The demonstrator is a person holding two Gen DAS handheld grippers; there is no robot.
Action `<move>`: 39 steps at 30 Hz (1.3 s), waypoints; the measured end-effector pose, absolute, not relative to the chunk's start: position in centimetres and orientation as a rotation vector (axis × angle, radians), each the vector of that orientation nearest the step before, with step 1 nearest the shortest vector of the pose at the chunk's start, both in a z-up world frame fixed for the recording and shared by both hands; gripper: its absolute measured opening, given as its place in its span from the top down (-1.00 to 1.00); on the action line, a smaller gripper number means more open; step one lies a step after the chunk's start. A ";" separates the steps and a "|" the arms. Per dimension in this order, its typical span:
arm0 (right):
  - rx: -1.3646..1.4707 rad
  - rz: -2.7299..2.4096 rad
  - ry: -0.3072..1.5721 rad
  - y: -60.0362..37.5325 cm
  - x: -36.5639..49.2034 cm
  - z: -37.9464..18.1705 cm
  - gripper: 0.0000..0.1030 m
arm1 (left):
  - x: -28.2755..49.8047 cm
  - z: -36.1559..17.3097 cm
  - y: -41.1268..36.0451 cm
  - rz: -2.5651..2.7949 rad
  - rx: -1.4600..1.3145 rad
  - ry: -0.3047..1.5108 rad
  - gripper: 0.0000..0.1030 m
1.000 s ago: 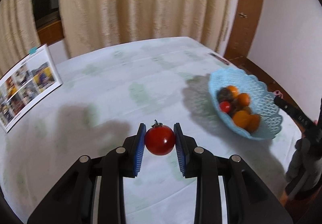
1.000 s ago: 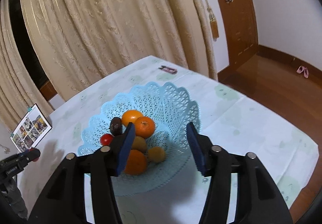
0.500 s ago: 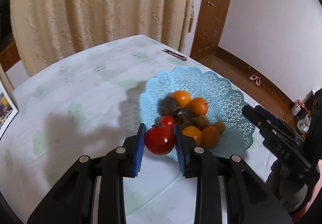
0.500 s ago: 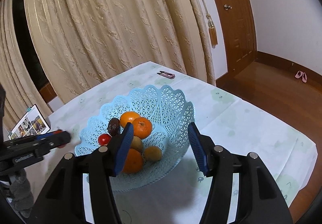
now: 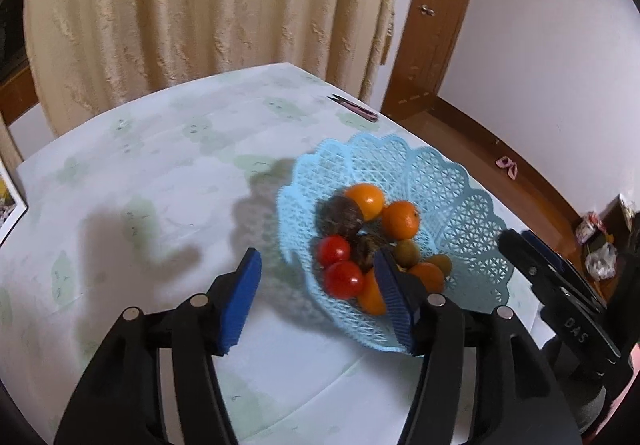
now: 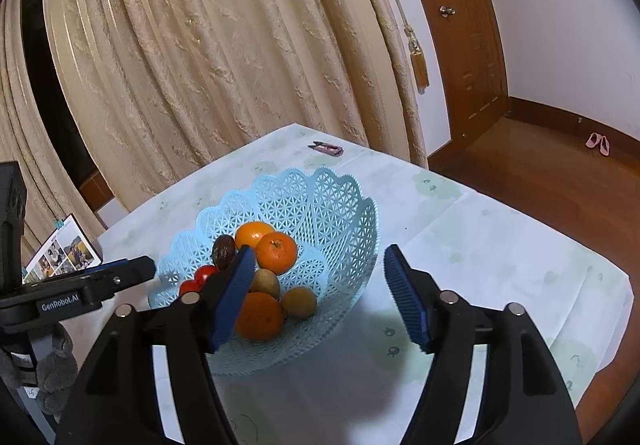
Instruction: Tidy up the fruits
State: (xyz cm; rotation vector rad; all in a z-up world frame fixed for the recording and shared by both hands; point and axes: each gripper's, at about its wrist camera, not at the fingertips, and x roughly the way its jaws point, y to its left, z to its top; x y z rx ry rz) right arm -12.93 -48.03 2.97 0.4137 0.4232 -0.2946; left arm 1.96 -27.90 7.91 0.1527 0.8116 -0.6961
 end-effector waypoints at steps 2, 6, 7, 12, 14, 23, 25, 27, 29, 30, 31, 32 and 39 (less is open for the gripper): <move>0.419 -0.298 0.408 -48.0 -13.4 3.4 -0.48 | 2.0 8.4 -27.1 -0.654 0.154 0.790 -0.34; 0.436 -0.298 0.377 -47.8 -14.4 4.2 -0.84 | 1.2 9.2 -26.0 -0.577 0.190 0.710 -0.68; 0.438 -0.294 0.374 -47.7 -14.6 4.3 -0.90 | 0.9 9.3 -25.8 -0.564 0.201 0.692 -0.76; 0.423 -0.294 0.401 -46.3 -15.1 4.1 -0.94 | -0.4 9.1 -25.1 -0.525 0.237 0.644 -0.77; 0.419 -0.290 0.413 -45.8 -15.3 4.0 -0.94 | -0.6 9.0 -25.0 -0.513 0.249 0.631 -0.77; 0.327 -0.286 0.443 -42.8 -15.3 3.9 -0.94 | -1.5 9.1 -24.6 -0.483 0.271 0.583 -0.77; 0.317 -0.287 0.440 -42.5 -15.2 4.0 -0.94 | -1.7 9.2 -24.6 -0.470 0.283 0.564 -0.77; 0.309 -0.288 0.439 -42.3 -15.1 3.9 -0.94 | -1.9 9.3 -24.7 -0.454 0.295 0.541 -0.77; 0.302 -0.288 0.443 -42.2 -15.0 3.9 -0.94 | -2.2 9.4 -24.8 -0.441 0.306 0.521 -0.77; 0.297 -0.286 0.446 -42.1 -14.9 3.8 -0.94 | -2.3 9.4 -24.8 -0.442 0.308 0.519 -0.77; 0.292 -0.288 0.447 -42.1 -14.9 3.8 -0.94 | -2.4 9.4 -24.8 -0.443 0.311 0.517 -0.77; 0.286 -0.292 0.446 -42.0 -14.9 3.7 -0.94 | -2.4 9.4 -24.9 -0.444 0.315 0.516 -0.77; 0.277 -0.303 0.446 -42.0 -14.7 3.7 -0.94 | -2.7 9.1 -25.2 -0.445 0.333 0.517 -0.77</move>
